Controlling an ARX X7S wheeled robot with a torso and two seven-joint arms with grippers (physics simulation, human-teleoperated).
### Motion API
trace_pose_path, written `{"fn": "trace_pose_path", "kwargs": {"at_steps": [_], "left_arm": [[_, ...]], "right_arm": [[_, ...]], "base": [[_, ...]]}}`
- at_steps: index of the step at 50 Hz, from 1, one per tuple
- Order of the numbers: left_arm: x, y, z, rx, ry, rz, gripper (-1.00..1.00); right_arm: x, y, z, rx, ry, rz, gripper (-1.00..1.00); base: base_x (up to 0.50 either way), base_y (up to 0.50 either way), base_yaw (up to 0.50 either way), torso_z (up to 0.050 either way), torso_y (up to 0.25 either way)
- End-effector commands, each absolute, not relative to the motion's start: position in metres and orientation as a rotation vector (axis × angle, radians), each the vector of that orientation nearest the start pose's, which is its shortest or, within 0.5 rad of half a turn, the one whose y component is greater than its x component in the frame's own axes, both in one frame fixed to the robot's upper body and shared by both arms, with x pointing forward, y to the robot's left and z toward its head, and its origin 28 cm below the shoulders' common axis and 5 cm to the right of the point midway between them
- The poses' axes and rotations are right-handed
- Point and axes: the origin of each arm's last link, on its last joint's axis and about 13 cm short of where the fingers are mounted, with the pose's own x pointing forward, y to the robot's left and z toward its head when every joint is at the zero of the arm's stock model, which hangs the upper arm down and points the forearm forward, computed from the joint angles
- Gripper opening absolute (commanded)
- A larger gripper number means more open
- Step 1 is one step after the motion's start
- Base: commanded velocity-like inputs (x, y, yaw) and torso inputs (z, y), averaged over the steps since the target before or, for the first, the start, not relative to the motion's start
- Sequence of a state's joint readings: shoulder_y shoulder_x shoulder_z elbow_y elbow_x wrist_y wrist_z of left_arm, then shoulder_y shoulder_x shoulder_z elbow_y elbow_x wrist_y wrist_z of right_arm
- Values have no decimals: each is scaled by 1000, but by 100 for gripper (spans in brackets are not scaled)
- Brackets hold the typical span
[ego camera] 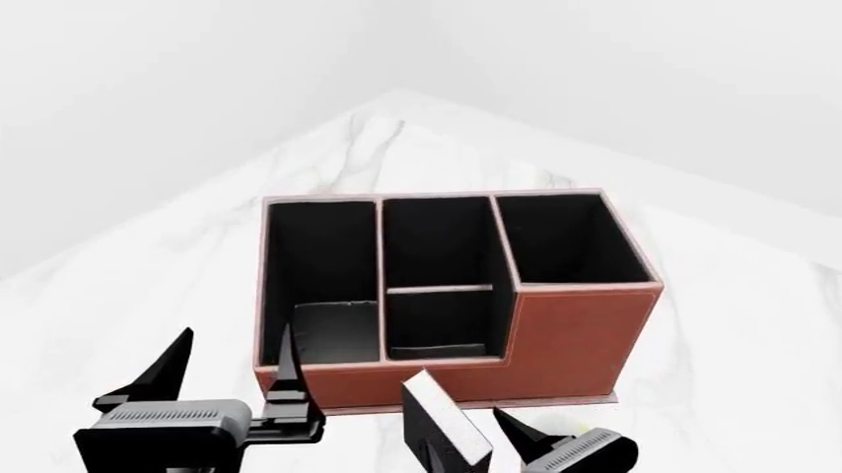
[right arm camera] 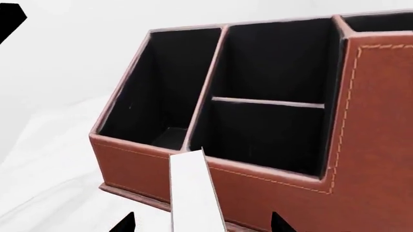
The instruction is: Pick up the book and place it in the right compartment of the caddy.
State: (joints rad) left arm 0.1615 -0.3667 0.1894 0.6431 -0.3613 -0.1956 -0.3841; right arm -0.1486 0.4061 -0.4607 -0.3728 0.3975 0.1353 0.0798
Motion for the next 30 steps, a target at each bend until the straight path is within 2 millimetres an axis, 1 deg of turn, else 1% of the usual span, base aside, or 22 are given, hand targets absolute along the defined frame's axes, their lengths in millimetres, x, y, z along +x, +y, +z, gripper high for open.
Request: {"fn": "trace_pose_path", "kwargs": {"at_steps": [1,19,30], "left_arm": [[160,212,99,-81,-167,-13,100],[160,212,99,-80,-167,-14,100],[160,212,99,-80,-166,-15,100]], "right_arm": [[148,-80,32,68,130,480,100],[146,-77,23,82,161,493,100],[146,-77,22,94,176,492,100]], "base": [[0,0,0,0,0],[0,0,0,0,0],[0,0,0,0,0]]}}
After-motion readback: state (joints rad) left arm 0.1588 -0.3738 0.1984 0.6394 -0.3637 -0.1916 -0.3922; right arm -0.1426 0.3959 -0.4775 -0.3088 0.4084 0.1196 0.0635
